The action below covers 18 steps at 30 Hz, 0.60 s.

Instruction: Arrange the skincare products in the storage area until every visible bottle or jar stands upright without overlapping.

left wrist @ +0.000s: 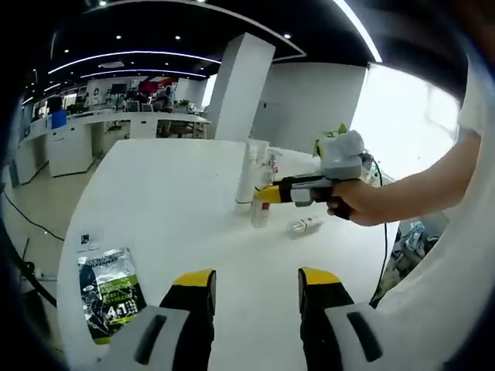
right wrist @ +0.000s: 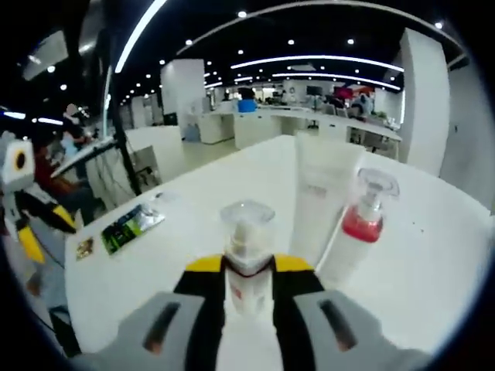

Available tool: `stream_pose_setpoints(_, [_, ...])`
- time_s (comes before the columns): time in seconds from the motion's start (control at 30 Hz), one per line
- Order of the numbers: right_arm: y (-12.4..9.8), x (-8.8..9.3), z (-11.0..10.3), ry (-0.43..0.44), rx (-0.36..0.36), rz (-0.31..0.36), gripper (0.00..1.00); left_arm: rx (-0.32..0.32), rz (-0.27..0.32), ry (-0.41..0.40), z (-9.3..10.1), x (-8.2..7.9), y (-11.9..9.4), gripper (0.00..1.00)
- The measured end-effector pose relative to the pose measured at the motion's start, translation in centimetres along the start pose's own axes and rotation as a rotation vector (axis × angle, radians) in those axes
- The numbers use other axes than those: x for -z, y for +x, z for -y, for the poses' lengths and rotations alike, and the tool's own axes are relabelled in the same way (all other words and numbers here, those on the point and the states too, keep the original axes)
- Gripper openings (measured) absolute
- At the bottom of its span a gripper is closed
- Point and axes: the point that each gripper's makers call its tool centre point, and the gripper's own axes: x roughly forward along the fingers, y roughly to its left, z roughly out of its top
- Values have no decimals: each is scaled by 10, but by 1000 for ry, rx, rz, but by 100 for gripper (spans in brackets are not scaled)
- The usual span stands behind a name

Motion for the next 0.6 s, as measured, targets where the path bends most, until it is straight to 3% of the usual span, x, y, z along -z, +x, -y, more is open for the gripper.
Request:
stream_pose_setpoints(0.3, [9, 5, 19, -3, 47, 9, 20, -28, 0, -24, -6, 7, -10, 43])
stream_pose_setpoints(0.6, [20, 13, 26, 8, 61, 16, 20, -41, -8, -41, -11, 11, -15, 43])
